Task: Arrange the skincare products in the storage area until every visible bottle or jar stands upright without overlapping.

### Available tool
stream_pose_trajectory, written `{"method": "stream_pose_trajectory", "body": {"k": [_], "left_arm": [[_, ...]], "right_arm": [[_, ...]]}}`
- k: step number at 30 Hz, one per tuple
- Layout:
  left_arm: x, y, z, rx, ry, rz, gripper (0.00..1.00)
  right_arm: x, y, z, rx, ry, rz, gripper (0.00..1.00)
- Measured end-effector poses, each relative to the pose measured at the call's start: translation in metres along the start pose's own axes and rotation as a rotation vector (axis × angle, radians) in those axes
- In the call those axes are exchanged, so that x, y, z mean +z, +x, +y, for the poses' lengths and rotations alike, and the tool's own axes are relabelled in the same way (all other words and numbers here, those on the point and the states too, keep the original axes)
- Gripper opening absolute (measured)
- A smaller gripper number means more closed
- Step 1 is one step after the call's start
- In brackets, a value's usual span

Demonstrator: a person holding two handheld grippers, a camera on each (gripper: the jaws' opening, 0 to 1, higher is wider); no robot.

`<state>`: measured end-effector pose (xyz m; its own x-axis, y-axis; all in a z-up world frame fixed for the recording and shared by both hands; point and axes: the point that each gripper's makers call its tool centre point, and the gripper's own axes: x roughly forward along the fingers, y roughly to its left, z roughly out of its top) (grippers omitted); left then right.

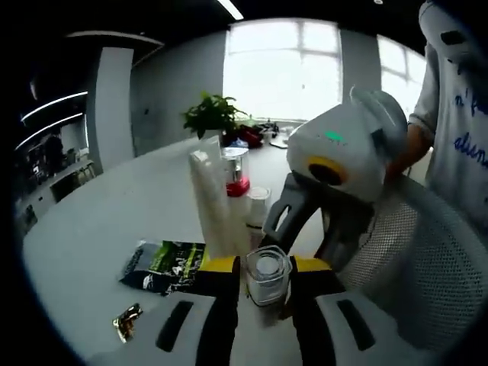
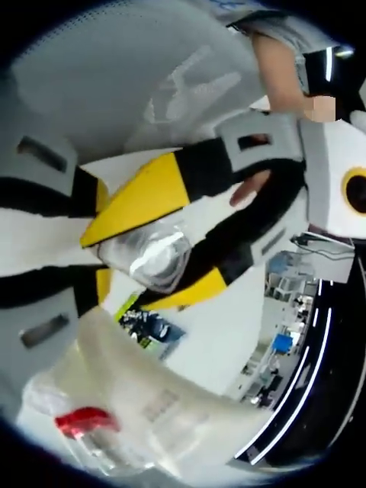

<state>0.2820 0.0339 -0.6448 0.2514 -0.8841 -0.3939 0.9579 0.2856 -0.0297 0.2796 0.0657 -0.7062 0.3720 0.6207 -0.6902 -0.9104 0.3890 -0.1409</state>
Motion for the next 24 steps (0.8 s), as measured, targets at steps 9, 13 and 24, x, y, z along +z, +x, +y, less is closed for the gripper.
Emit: {"method": "stream_pose_trajectory", "body": {"k": [9,13,24], "left_arm": [[-0.003,-0.003,0.002,0.016,0.020,0.017,0.25],[-0.011,-0.005,0.000,0.012,0.024,0.052,0.26],[-0.030,-0.014,0.006,0.063,0.017,0.161,0.24]], "right_arm": [[-0.003,-0.006,0.002,0.009,-0.004,0.012,0.25],[-0.005,-0.009,0.002,0.008,-0.005,0.019,0.25],[-0.012,-0.027,0.007,0.000,0.003,0.027,0.25]]}}
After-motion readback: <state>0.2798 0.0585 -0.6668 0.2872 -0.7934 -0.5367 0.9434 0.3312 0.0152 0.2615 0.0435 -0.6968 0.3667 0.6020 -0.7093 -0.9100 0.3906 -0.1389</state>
